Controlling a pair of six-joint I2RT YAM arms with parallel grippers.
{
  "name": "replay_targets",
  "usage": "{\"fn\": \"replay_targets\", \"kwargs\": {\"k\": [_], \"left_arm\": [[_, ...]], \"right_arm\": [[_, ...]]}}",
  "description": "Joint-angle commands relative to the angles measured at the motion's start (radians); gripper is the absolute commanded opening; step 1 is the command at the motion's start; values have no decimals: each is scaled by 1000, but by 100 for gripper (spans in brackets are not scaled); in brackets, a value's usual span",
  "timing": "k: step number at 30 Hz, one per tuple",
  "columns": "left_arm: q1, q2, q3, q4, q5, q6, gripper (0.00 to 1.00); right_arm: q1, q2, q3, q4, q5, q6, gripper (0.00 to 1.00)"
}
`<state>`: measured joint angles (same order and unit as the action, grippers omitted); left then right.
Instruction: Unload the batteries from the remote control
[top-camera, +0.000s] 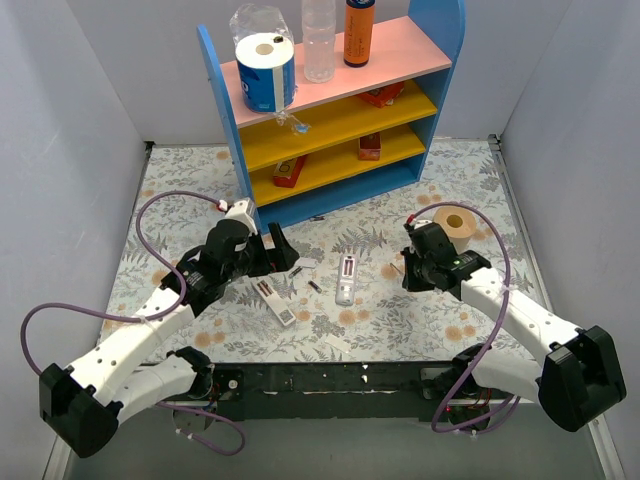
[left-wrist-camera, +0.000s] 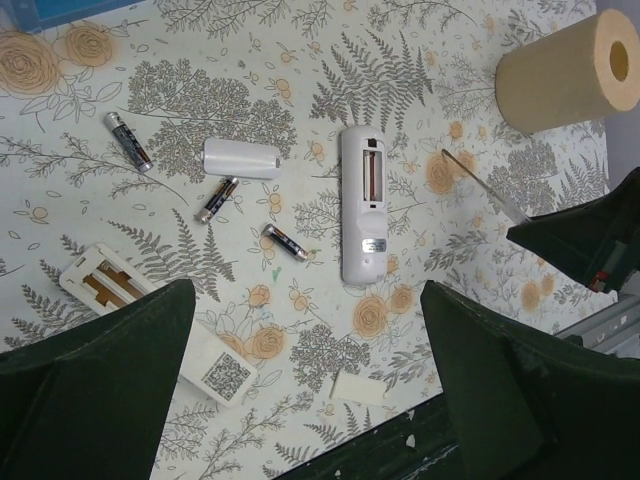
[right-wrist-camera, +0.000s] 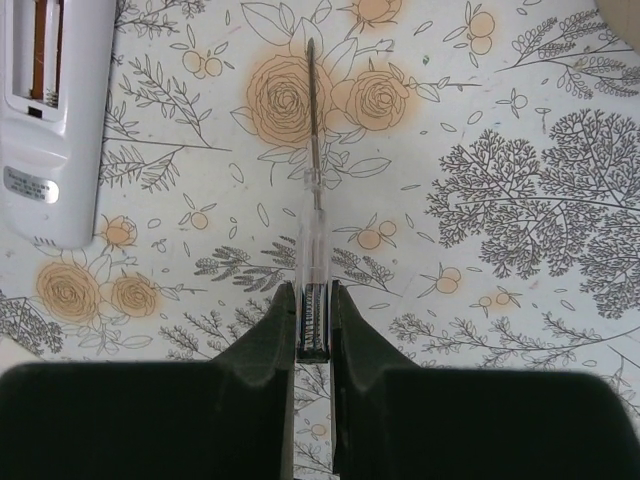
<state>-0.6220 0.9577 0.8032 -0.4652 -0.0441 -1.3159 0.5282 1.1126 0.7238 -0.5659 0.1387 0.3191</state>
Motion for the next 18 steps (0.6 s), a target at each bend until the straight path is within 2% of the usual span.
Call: {"fn": "replay_targets", "kwargs": {"k": [1,5,9,12,15,18], "left_arm": [[-1,-46,-35,34,-48,32,98],[-1,-39,-53,51,-43,26,98],[-1,-39,-64,62,-27,21,98],[1,-54,-79,80,-4,17,98],[1,-68,-87,86,19,12,98],[-1,-76,-84,86,38,7,98]], "right_arm": [[-5,-2,-70,124,16,67,17],[-7,-20,-177,175,-13,205,28],[-7,-27,-244,230,-79,238,30],[-7,-7,-239,224,-74,229,34],[-5,-8,-193,170,-51,216,43],[-7,-51,-150,114,-36,172,57]]}}
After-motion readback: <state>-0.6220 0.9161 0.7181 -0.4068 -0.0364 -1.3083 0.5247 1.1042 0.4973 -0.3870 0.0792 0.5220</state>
